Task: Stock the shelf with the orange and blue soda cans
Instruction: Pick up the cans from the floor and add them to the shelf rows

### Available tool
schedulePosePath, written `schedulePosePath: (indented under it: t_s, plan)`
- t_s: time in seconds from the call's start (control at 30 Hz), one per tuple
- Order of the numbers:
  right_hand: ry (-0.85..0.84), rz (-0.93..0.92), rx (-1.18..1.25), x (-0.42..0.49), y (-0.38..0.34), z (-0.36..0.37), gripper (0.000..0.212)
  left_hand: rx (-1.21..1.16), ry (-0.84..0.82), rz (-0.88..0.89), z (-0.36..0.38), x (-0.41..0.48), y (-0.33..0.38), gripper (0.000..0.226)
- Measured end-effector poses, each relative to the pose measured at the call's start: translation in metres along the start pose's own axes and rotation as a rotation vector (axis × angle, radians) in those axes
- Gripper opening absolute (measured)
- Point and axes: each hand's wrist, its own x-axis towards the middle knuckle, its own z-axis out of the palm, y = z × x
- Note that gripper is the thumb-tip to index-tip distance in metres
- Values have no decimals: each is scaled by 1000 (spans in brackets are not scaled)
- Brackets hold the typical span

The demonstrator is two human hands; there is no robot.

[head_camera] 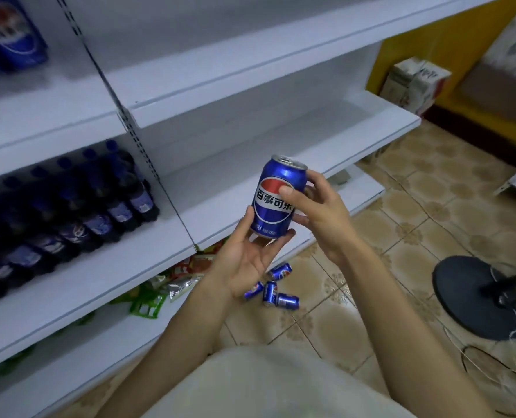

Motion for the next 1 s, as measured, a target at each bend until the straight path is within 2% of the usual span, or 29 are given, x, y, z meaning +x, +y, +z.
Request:
schedulePosePath:
  t_s: [0.13, 0.27, 0.4, 0.6, 0.77, 0.9, 1.0]
  plan:
    - [-29, -108, -137, 3, -28, 29, 58, 252, 13, 140, -2, -18, 31, 57]
    - [-216, -185, -183, 9, -60, 66, 64, 885, 132, 560, -5, -52, 81, 65]
    - [-421, -264, -207, 14, -85, 127, 59, 1192, 272, 828, -2, -98, 136, 74]
    - [-637, -467, -364, 25, -115, 263, 65, 1213, 579, 1079, -34, -168, 225, 68]
    - [-642, -748, -583, 21, -119, 390, 89, 1248, 723, 1167, -83, -220, 304, 67]
    - [-636, -747, -668, 34, -111, 485, 90, 1282, 810, 1205, -131, -246, 362, 63]
    - [-612, -682, -672, 50, -103, 540, 92, 1531, 920, 1101, -166, -266, 392, 80]
